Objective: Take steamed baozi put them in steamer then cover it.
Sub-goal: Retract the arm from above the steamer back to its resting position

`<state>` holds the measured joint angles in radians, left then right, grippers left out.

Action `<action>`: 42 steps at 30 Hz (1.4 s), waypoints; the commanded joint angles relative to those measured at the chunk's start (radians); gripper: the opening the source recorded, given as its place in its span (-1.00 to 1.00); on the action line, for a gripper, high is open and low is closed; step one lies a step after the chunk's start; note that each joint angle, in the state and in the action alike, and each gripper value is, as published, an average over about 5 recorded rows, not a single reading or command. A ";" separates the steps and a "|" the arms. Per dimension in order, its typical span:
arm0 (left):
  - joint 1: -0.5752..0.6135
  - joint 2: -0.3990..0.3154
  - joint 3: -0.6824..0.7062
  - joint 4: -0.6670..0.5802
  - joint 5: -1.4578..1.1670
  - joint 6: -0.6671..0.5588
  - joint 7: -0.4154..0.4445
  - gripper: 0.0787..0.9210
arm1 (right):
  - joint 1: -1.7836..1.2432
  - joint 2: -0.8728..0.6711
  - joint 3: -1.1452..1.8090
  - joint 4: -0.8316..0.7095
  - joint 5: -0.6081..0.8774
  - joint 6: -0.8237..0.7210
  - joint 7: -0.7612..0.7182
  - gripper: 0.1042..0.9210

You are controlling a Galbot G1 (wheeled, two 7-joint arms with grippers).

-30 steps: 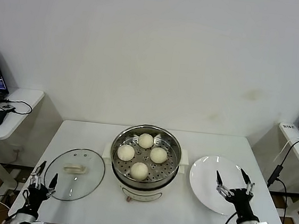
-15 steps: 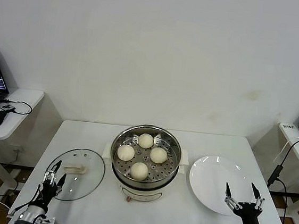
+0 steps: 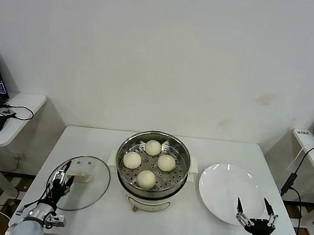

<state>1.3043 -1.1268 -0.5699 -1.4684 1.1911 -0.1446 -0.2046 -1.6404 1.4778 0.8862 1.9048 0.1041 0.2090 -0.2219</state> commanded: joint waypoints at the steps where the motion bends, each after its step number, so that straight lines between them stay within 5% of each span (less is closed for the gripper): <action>1: -0.085 0.003 0.032 0.083 0.012 -0.001 0.001 0.77 | -0.008 0.010 0.006 -0.004 -0.013 0.005 -0.002 0.76; 17: -0.130 0.003 0.060 0.127 -0.007 0.000 0.017 0.73 | -0.002 0.024 -0.012 -0.033 -0.044 0.020 -0.001 0.76; 33: -0.123 -0.004 0.050 0.140 -0.030 -0.004 -0.018 -0.33 | -0.003 0.024 -0.017 -0.030 -0.051 0.023 -0.003 0.76; 42: -0.051 0.027 -0.011 -0.032 -0.073 0.028 -0.037 -0.83 | -0.006 0.017 -0.030 -0.025 -0.064 0.018 -0.006 0.76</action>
<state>1.2029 -1.1247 -0.5378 -1.3598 1.1498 -0.1421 -0.2236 -1.6459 1.4969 0.8603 1.8782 0.0450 0.2282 -0.2265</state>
